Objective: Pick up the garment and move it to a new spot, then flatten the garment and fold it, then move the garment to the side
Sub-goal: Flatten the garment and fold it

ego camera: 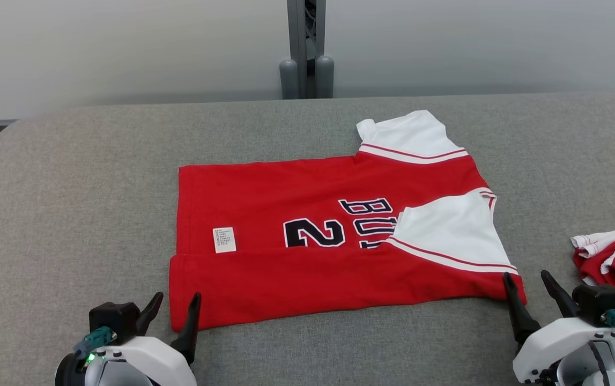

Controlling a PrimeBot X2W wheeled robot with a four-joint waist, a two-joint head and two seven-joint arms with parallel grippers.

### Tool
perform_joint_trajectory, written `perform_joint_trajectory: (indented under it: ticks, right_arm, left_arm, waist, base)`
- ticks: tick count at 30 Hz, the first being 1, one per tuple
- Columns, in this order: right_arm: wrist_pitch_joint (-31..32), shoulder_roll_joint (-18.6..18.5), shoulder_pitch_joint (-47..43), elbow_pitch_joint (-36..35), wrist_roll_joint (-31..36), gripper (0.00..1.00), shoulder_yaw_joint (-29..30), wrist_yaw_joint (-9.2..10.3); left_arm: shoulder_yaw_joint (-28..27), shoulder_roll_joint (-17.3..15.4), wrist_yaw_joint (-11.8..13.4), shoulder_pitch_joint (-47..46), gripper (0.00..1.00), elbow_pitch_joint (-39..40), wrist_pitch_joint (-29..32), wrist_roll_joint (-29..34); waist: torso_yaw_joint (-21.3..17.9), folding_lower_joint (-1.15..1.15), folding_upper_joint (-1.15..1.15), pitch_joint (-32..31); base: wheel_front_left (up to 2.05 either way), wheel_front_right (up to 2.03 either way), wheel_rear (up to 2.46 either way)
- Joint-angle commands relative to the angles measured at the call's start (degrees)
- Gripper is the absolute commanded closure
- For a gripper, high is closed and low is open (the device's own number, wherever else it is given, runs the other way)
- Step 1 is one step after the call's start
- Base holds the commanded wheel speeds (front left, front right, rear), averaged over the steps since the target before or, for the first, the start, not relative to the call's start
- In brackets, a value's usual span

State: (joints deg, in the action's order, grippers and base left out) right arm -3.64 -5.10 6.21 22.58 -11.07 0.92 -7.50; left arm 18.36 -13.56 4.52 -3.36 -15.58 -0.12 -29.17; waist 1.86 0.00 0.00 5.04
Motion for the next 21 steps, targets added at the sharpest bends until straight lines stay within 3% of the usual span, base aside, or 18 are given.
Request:
perform_joint_trajectory:
  ticks: [1,15,16,17,18,21]
  right_arm:
    - [-0.79,-0.69,2.05,2.0,-0.67,0.0,-0.59,0.02]
    - [1.8,-0.88,8.31,12.18,-4.69,0.0,-5.02,0.02]
    - [1.53,-0.95,8.56,12.46,-5.0,0.51,-5.22,0.02]
    - [1.37,-0.9,8.73,12.72,-5.42,0.81,-5.42,0.02]
    - [1.27,-0.83,8.78,12.89,-5.98,1.0,-5.62,0.02]
    - [0.56,-1.24,8.73,12.61,-7.49,1.0,-5.66,0.08]
  left_arm:
    - [-0.34,0.01,-0.34,-1.91,0.0,-1.4,0.55,-0.74]
    - [-1.1,1.43,-1.27,-4.92,0.0,-7.06,5.46,-5.49]
    - [-1.13,1.55,-1.38,-5.04,0.24,-7.06,5.6,-5.6]
    - [-1.16,1.52,-1.43,-5.13,0.68,-6.99,5.63,-5.71]
    - [-1.25,1.72,-1.68,-5.12,1.0,-6.84,5.81,-6.33]
    - [-1.14,1.25,-2.03,-4.45,1.0,-6.28,6.79,-6.95]
  waist:
    - [0.11,0.0,0.0,2.32]
    - [-0.03,0.0,0.0,6.56]
    - [-0.04,0.0,0.0,6.6]
    - [-0.06,0.0,0.0,6.6]
    - [-0.08,0.0,0.0,6.51]
    - [-0.19,0.0,0.0,5.91]
  base:
    - [0.0,0.0,0.0]
    - [0.0,0.0,0.0]
    - [0.0,0.0,0.0]
    - [0.0,0.0,0.0]
    - [0.0,0.0,0.0]
    - [0.0,0.0,0.0]
